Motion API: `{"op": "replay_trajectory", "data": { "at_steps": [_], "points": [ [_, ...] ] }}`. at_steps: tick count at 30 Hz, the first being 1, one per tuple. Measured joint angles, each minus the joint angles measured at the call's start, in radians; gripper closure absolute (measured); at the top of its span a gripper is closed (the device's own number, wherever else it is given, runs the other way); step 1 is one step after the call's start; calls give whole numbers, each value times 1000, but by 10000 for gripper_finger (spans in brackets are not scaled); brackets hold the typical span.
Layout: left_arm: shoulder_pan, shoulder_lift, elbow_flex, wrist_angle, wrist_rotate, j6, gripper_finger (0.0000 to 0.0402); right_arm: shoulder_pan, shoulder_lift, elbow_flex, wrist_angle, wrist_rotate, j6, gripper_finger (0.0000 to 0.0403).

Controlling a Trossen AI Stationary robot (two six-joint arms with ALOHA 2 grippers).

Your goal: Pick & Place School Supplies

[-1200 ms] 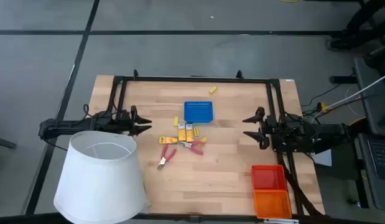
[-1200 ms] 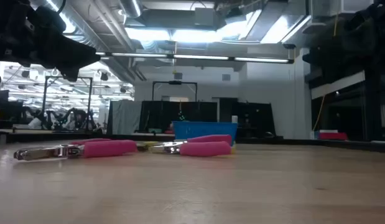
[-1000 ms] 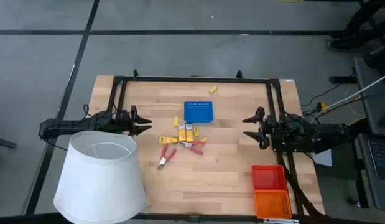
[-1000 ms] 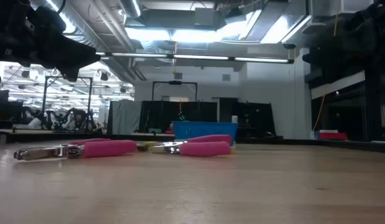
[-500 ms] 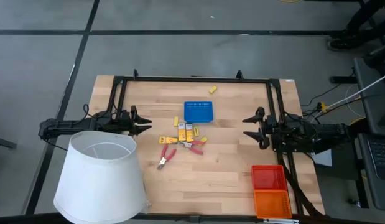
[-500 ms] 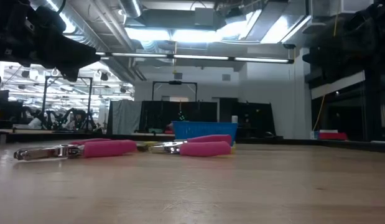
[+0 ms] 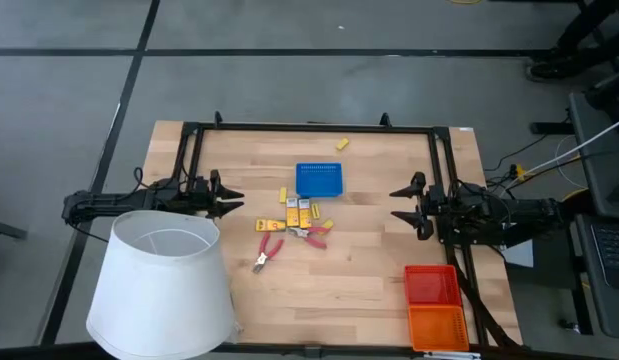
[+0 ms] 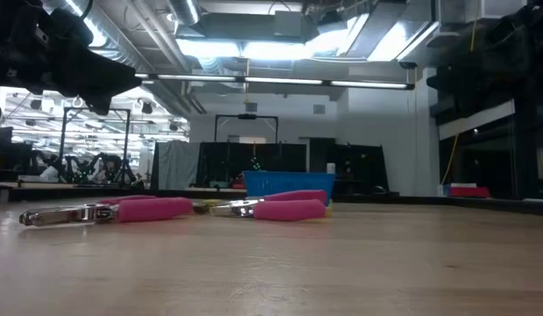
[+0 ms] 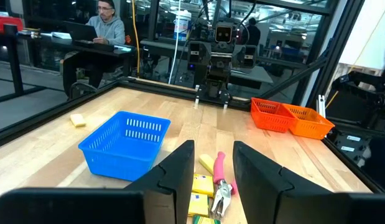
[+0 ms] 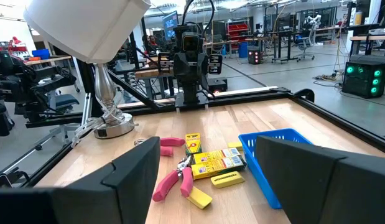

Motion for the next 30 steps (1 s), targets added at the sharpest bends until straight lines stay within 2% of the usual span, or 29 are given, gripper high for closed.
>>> {"op": "replay_trajectory", "data": {
  "at_steps": [9,13,17,21,23,27,30],
  "points": [
    [0,0,0,0,0,0,295,0,0,0,1,1,-2,135],
    [0,0,0,0,0,0,294,-2,0,0,32,100,-4,135],
    [0,0,0,0,0,0,292,-1,0,0,67,106,308,135],
    [0,0,0,0,0,0,294,-1,9,0,35,162,791,135],
    [0,0,0,0,0,0,295,0,17,0,29,160,949,135],
    [0,0,0,0,0,0,293,0,21,0,103,106,1015,135],
    [0,0,0,0,0,0,292,0,21,0,198,129,1007,135]
  ]
}}
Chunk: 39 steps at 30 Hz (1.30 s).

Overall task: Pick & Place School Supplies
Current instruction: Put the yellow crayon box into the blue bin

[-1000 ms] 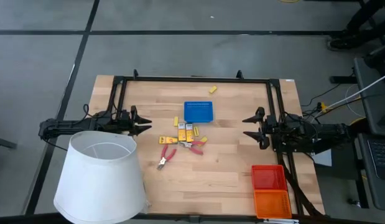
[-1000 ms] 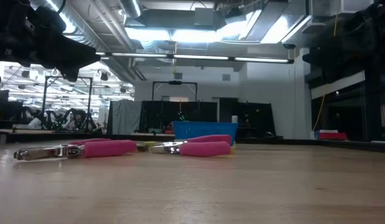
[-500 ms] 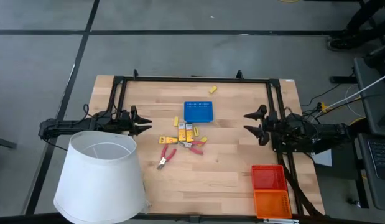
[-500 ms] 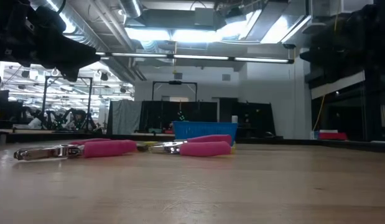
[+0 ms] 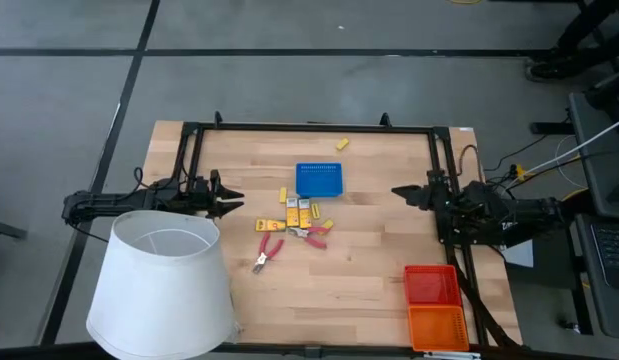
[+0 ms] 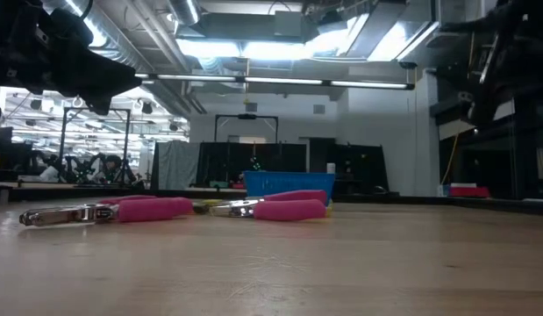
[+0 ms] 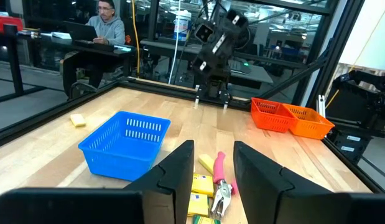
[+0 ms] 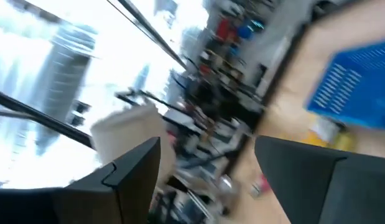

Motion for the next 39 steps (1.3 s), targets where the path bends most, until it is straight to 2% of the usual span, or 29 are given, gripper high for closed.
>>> {"op": "replay_trajectory", "data": {
  "at_steps": [4,8,12,16,20,21,23,25,29,32,35,37,39],
  "points": [
    [0,0,0,0,0,0,294,0,0,0,51,55,39,135],
    [0,0,0,0,-8,6,295,5,0,0,151,56,42,135],
    [0,1,0,49,-100,48,295,46,12,0,301,126,-35,135],
    [-1,1,0,199,-85,-277,295,106,73,0,481,217,-168,135],
    [0,2,0,358,-233,-501,295,154,174,36,562,246,-267,135],
    [0,2,0,404,-242,-530,295,160,202,56,563,247,-279,135],
    [-2,5,0,517,-231,-538,295,167,263,99,565,245,-289,135],
    [-5,10,0,627,-177,-537,294,170,332,148,563,205,-288,135],
    [-20,53,36,769,34,-553,295,171,491,284,565,-1,-260,135],
    [-37,115,124,754,61,-571,298,168,620,399,554,-70,-292,135],
    [-50,225,260,670,-13,-503,299,159,723,513,499,-70,-379,135],
    [-56,310,399,490,-62,-416,298,139,772,580,414,-91,-407,135],
    [-57,408,564,221,-118,-312,298,111,804,636,280,-114,-403,135]
  ]
}}
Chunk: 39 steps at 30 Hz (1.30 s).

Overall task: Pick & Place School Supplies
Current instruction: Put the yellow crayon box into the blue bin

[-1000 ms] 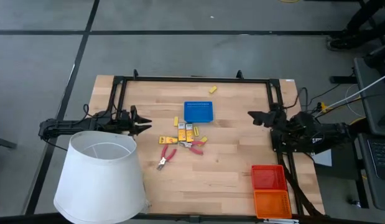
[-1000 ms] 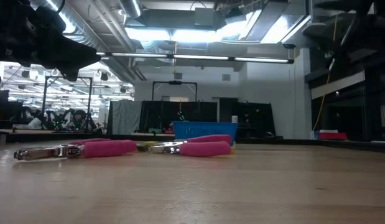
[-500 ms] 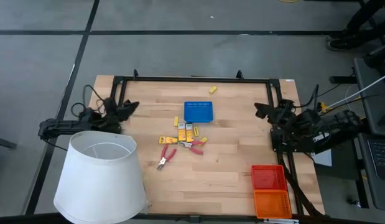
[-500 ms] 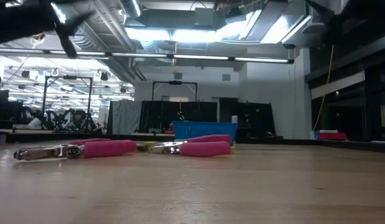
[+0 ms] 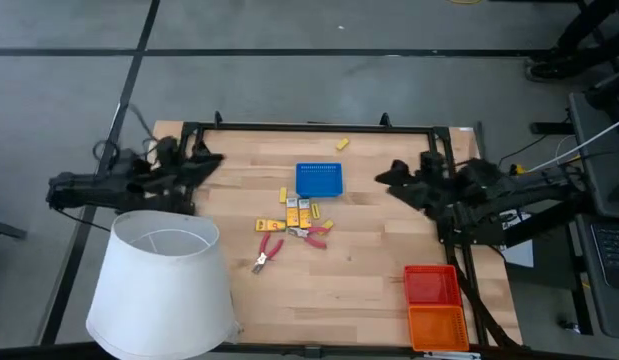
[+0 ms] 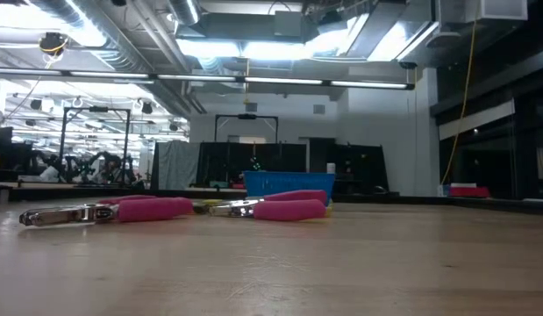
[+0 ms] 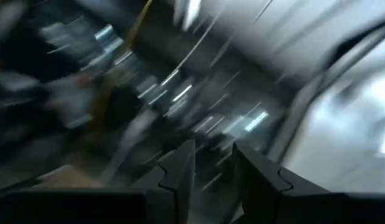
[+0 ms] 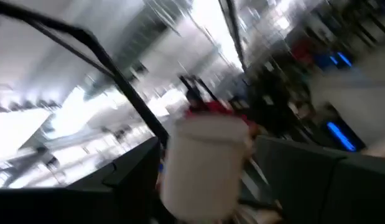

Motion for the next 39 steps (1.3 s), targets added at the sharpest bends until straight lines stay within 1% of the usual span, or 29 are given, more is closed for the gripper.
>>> {"op": "replay_trajectory", "data": {
  "at_steps": [2,4,6,8,10,13,17,19,25,27,30,32,35,37,39],
  "points": [
    [0,110,166,-292,-84,66,299,-33,13,43,-177,-3,5,135],
    [0,233,326,-554,-173,89,300,-63,14,83,-361,13,36,135],
    [0,352,459,-751,-200,98,299,-88,15,101,-509,31,84,135],
    [0,457,567,-911,-177,103,298,-105,19,101,-597,30,116,135],
    [0,552,651,-1047,-114,104,297,-120,21,102,-632,27,147,135],
    [0,652,713,-1204,6,82,299,-129,35,102,-647,21,184,135],
    [0,693,689,-1276,126,8,298,-131,75,102,-625,-112,193,135],
    [-9,694,658,-1279,158,-33,297,-127,102,102,-628,-123,207,135],
    [-77,682,540,-1235,168,-219,299,-83,194,103,-595,-125,217,135],
    [-105,696,504,-1235,134,-238,297,-78,215,103,-559,-117,217,135],
    [-156,742,462,-1219,53,-167,289,-74,219,102,-508,-91,211,135],
    [-192,786,460,-1214,-5,-66,280,-71,210,102,-490,-85,209,135],
    [-219,863,460,-1214,-59,76,259,-72,190,102,-460,-77,208,135],
    [-229,919,460,-1214,-77,159,242,-69,175,102,-459,-67,200,135],
    [-230,974,460,-1208,-72,234,224,-62,165,102,-462,-59,189,135]
  ]
}}
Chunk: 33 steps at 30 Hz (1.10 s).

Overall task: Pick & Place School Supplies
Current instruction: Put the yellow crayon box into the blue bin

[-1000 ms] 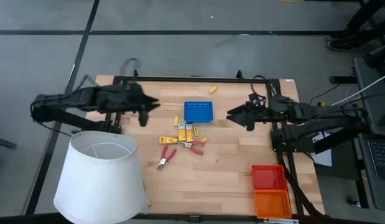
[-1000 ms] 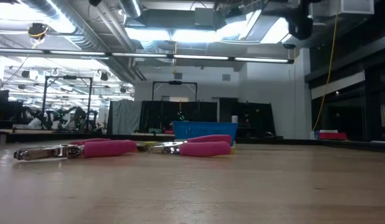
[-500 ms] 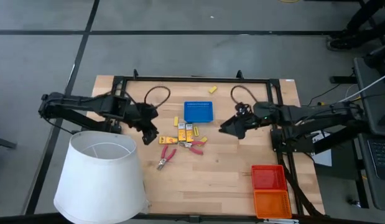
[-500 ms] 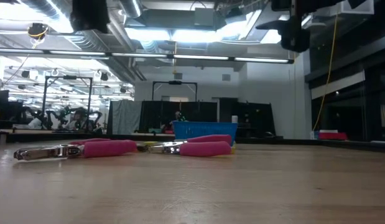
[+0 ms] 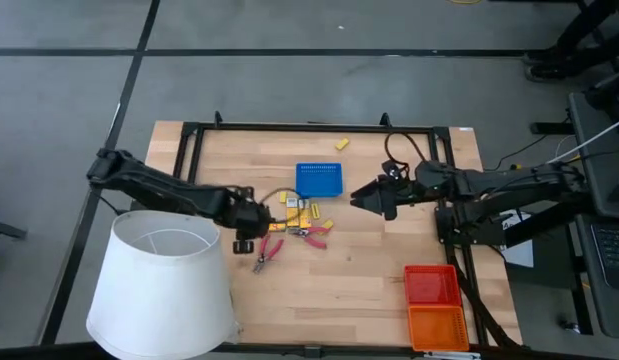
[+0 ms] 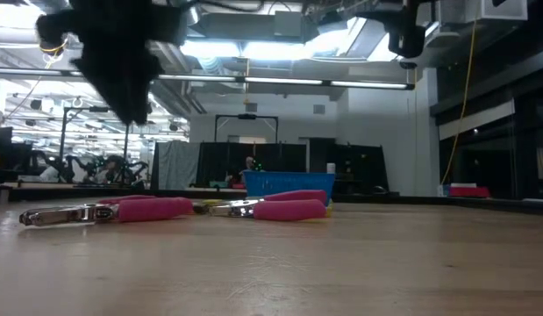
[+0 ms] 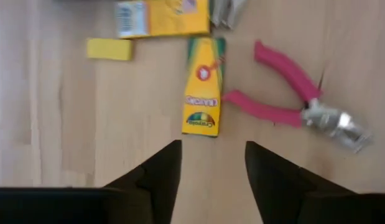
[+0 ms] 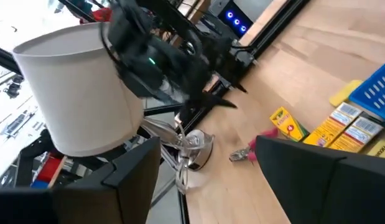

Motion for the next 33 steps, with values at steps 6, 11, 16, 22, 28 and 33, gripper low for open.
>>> {"op": "replay_trajectory", "data": {
  "at_steps": [6,11,16,22,28,33],
  "points": [
    [28,137,0,50,90,93,167,28,-31,0,0,66,-10,135],
    [72,203,0,57,115,99,135,51,-50,0,-2,102,-23,135],
    [118,242,0,129,114,123,131,70,-57,0,-7,118,-33,135],
    [166,292,0,143,123,119,131,92,-57,0,-13,133,-32,135],
    [185,339,0,157,140,139,132,106,-57,0,-15,151,-31,135],
    [187,366,2,149,162,140,140,119,-57,0,-16,157,-30,135]
  ]
}}
